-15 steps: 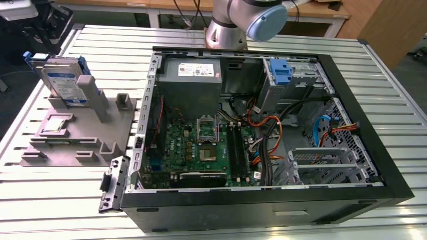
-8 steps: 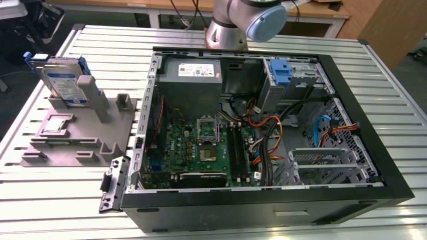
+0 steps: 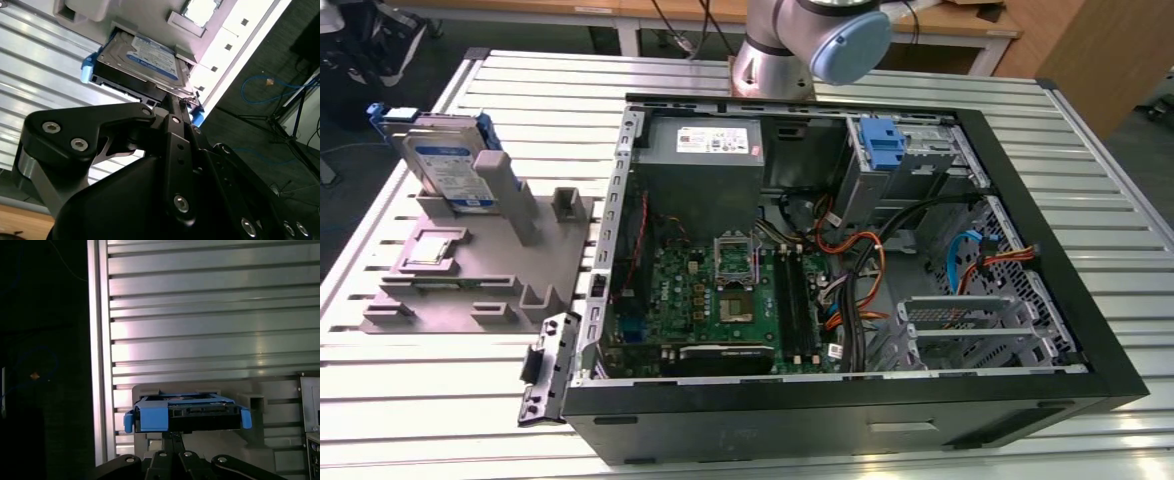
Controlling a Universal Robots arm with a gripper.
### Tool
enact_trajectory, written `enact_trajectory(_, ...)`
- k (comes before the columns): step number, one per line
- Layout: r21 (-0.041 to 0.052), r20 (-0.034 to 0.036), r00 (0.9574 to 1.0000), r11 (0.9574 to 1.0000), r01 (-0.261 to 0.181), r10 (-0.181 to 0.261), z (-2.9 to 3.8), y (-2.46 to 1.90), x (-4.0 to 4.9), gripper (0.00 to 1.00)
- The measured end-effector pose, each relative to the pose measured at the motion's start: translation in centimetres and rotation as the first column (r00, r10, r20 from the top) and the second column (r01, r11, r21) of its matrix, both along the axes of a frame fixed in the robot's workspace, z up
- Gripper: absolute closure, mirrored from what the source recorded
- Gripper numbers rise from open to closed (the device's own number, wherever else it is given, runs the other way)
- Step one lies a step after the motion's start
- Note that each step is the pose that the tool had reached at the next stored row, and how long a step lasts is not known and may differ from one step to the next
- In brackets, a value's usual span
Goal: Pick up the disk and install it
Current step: 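Reach for the disk, then pick up the disk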
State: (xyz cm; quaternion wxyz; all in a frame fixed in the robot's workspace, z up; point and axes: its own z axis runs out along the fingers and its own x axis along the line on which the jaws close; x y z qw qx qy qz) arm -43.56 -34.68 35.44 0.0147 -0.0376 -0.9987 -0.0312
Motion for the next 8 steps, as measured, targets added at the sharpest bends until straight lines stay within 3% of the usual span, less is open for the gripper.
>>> enact_trajectory(2, 0.0003, 0.0000, 1.0000, 1.0000, 0.000, 0.000, -0.03, 0.00, -0.42, 0.90)
enact_trajectory(8, 0.0003, 0.0000, 1.0000, 1.0000, 0.000, 0.000, -0.03, 0.00, -0.46, 0.90)
